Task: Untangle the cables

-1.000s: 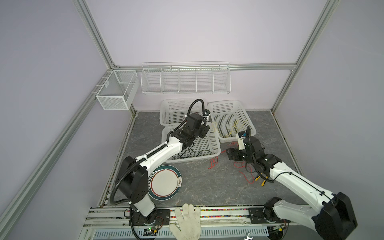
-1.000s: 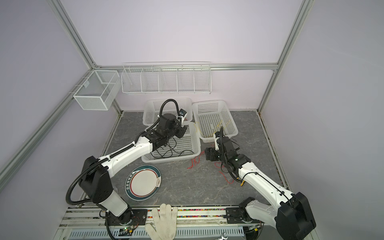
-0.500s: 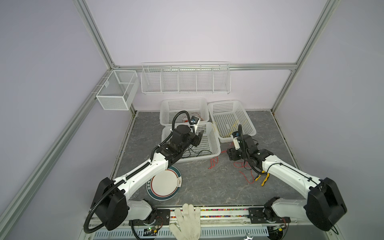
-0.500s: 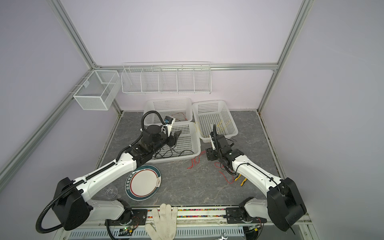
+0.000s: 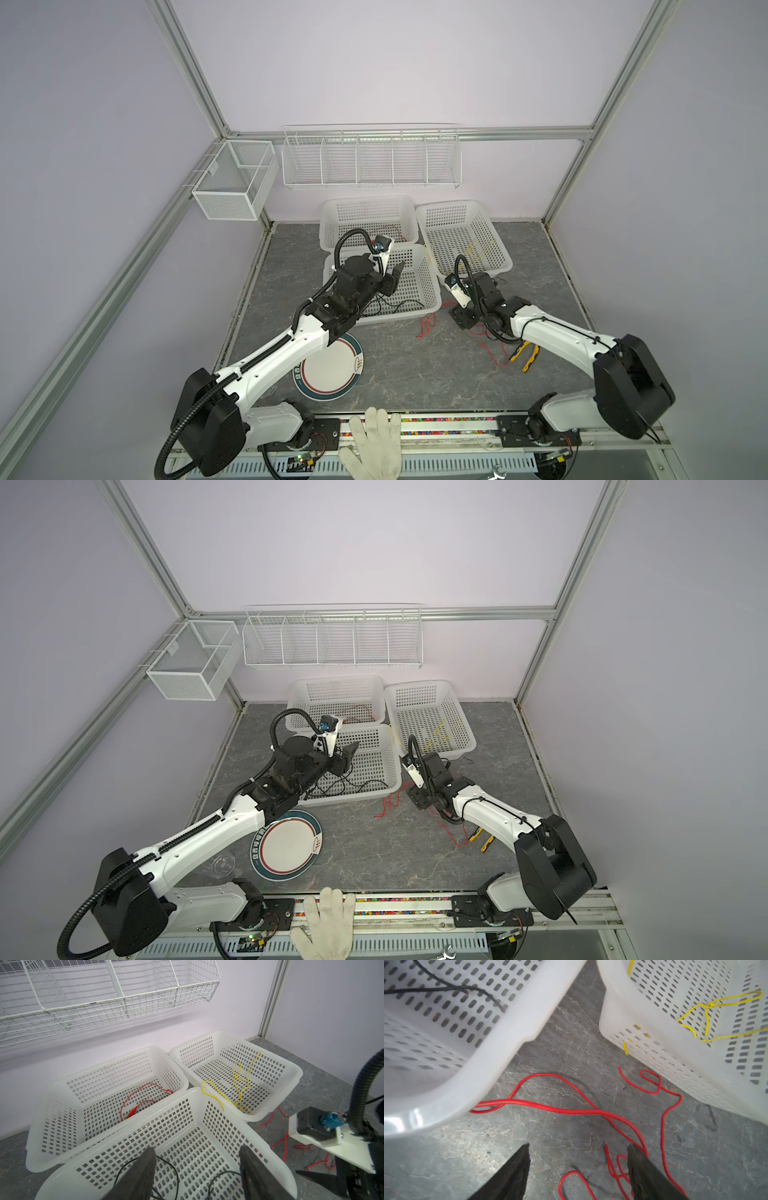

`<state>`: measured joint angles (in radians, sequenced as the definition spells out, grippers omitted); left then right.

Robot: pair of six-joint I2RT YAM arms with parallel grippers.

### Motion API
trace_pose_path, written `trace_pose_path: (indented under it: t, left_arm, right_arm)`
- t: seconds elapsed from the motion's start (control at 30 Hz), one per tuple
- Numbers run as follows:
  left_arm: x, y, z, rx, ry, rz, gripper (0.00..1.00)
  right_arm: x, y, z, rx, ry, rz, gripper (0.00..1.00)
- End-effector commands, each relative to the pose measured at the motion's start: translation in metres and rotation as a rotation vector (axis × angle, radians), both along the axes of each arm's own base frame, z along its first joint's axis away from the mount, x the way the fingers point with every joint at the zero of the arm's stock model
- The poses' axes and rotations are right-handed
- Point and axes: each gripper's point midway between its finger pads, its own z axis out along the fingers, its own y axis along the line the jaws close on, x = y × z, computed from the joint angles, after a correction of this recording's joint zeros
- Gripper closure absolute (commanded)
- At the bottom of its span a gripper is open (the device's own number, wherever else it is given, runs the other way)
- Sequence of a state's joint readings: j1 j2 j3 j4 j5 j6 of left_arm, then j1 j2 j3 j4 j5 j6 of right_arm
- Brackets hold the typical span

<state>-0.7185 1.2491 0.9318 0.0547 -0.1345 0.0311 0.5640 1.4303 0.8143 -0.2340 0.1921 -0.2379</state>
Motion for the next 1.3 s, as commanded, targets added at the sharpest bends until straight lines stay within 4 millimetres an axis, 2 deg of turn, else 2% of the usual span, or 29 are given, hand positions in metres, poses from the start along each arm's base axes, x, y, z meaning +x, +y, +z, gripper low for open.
trace_pose_path:
  t: [0.0, 0.13, 0.3, 0.37, 0.5, 0.53, 0.63, 0.87, 0.93, 1.1, 1.27]
  left_arm:
    - [-0.002, 0.003, 0.005, -0.029, -0.005, 0.015, 0.36]
    - [-0.003, 0.004, 0.005, -0.028, 0.000, 0.017, 0.36]
    - [-0.002, 0.005, 0.003, -0.023, 0.004, 0.023, 0.36]
    - [-0.003, 0.005, 0.002, -0.022, 0.009, 0.022, 0.36]
    - [-0.003, 0.005, -0.001, -0.018, 0.016, 0.021, 0.36]
    - [-0.003, 0.004, -0.001, -0.017, 0.017, 0.019, 0.36]
    - [-0.003, 0.003, -0.002, -0.017, 0.020, 0.012, 0.36]
    - [-0.002, -0.004, -0.006, -0.016, 0.035, -0.013, 0.36]
    - [-0.003, -0.006, -0.008, -0.016, 0.043, -0.022, 0.36]
    - [-0.009, -0.013, -0.010, -0.012, 0.055, -0.078, 0.36]
    - [-0.027, -0.024, -0.014, -0.004, 0.061, -0.202, 0.35]
  right_arm:
    - [0.021, 0.008, 0.011, -0.037, -0.139, 0.074, 0.25]
    - [0.034, 0.008, 0.001, -0.090, -0.167, 0.088, 0.26]
    - [0.045, 0.014, -0.016, -0.133, -0.136, 0.107, 0.31]
    - [0.045, 0.017, -0.019, -0.124, -0.126, 0.119, 0.37]
    - [0.041, 0.020, -0.017, -0.114, -0.114, 0.138, 0.60]
    - [0.039, 0.019, -0.016, -0.116, -0.112, 0.144, 0.63]
    - [0.032, 0.019, -0.007, -0.105, -0.112, 0.164, 0.72]
    - [0.003, 0.031, 0.017, -0.093, -0.135, 0.285, 0.84]
    - [-0.003, 0.035, 0.026, -0.075, -0.149, 0.310, 0.92]
    - [-0.017, 0.045, 0.054, -0.001, -0.161, 0.358, 0.94]
    - [-0.042, 0.049, 0.081, 0.074, -0.138, 0.428, 0.94]
